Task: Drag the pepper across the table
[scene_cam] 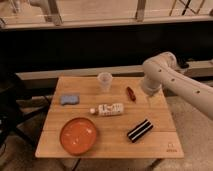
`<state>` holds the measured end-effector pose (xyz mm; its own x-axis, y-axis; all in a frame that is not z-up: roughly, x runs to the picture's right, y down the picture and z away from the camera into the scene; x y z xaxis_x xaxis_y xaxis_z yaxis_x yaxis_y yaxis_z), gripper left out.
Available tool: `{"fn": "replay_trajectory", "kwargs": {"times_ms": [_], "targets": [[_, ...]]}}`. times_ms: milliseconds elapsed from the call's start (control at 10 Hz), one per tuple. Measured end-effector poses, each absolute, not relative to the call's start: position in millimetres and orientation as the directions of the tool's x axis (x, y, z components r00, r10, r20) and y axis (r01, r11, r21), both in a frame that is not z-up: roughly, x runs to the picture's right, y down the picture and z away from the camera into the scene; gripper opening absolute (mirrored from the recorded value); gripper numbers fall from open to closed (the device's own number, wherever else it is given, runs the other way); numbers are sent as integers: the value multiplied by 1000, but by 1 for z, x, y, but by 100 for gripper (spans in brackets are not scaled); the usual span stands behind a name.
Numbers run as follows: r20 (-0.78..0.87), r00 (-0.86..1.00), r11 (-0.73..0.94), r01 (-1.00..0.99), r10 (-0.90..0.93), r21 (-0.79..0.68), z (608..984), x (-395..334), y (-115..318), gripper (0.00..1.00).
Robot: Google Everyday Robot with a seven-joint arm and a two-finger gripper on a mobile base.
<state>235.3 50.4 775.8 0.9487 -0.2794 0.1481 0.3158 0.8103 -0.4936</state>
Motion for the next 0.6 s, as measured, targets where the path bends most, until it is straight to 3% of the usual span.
{"fn": "replay_trajectory", "kwargs": {"times_ms": [600], "targets": [[191,923,790,384,-333,-478,797,234,40,80]]}}
